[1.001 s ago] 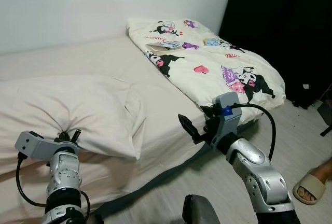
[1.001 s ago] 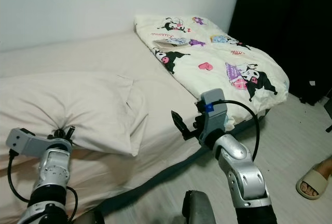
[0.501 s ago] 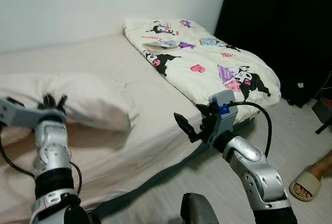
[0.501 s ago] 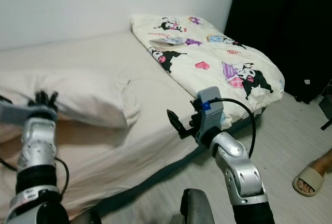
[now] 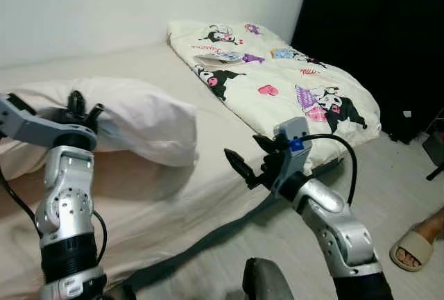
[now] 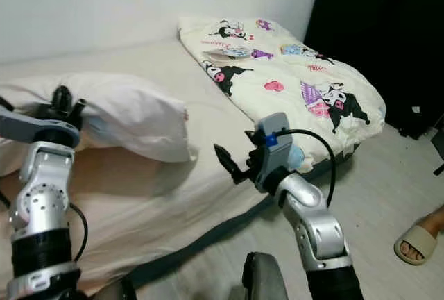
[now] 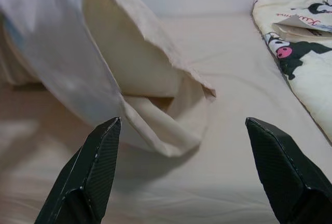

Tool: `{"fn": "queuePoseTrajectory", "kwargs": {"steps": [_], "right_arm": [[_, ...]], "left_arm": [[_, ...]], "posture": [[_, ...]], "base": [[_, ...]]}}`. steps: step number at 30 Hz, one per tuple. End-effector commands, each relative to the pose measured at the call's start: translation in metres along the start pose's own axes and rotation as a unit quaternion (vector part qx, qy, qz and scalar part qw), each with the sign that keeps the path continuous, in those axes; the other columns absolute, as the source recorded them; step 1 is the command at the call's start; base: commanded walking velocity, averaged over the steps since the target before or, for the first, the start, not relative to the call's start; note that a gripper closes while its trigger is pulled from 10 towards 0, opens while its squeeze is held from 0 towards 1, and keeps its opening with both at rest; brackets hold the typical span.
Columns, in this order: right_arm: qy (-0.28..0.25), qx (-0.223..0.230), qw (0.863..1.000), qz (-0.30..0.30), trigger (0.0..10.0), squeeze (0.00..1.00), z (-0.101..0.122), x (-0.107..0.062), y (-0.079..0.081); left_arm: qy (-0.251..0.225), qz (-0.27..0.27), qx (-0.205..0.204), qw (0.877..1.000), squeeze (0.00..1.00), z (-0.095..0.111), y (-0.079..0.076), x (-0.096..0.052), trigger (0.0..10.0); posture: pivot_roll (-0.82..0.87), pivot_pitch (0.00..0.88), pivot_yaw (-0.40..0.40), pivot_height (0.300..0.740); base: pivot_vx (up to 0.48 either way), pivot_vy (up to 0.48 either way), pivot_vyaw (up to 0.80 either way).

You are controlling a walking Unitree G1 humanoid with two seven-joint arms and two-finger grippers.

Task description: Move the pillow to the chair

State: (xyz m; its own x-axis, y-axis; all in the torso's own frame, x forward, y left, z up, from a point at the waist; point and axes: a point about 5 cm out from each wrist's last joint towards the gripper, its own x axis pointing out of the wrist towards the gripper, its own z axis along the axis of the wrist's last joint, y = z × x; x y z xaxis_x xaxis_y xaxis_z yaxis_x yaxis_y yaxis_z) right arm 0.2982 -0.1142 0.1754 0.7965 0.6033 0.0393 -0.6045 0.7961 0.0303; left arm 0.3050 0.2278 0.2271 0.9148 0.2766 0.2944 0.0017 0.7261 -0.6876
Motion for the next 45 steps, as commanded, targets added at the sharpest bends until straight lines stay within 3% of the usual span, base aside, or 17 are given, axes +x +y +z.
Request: {"fn": "queuePoseTrajectory", "kwargs": {"steps": [1,2,7,14,21,28,45], "right_arm": [[-0.013,0.001,1.000,0.014,10.0,0.00,0.002,0.003,0.005],[-0.015,0.001,1.000,0.015,10.0,0.00,0.002,0.004,0.005],[-0.021,-0.003,0.999,0.023,10.0,0.00,0.004,0.007,0.006],[-0.034,-0.007,0.999,0.035,10.0,0.00,0.006,0.010,0.007],[-0.042,-0.008,0.998,0.040,10.0,0.00,0.008,0.011,0.008],[-0.045,-0.012,0.998,0.042,10.0,0.00,0.009,0.012,0.008],[-0.047,-0.010,0.998,0.034,10.0,0.00,0.007,0.012,0.005]], "left_arm": [[-0.002,-0.053,0.012,0.998,0.00,0.003,-0.025,-0.008,9.1],[0.003,-0.060,0.025,0.998,0.00,0.003,-0.028,-0.012,10.0],[0.017,-0.074,0.063,0.995,0.00,-0.002,-0.034,-0.021,10.0],[0.036,-0.081,0.129,0.988,0.00,-0.008,-0.041,-0.023,10.0],[0.057,-0.079,0.179,0.979,0.00,-0.019,-0.036,-0.026,10.0],[0.056,-0.066,0.213,0.973,0.00,-0.023,-0.031,-0.029,10.0],[0.095,-0.041,0.250,0.963,0.00,-0.038,-0.008,-0.040,10.0]], "posture": [[-0.05,0.000,-0.078,0.521],[-0.05,0.000,-0.079,0.526],[-0.04,0.000,-0.083,0.551],[-0.04,0.000,-0.086,0.591],[-0.04,0.000,-0.084,0.636],[-0.04,0.000,-0.086,0.676],[-0.04,0.000,-0.085,0.740]], "base": [[0.000,0.000,0.00],[0.000,0.000,0.00],[0.000,0.000,0.00],[0.000,0.000,0.00],[-0.043,0.000,0.00],[-0.133,0.000,0.00],[-0.159,0.000,0.00]]}}
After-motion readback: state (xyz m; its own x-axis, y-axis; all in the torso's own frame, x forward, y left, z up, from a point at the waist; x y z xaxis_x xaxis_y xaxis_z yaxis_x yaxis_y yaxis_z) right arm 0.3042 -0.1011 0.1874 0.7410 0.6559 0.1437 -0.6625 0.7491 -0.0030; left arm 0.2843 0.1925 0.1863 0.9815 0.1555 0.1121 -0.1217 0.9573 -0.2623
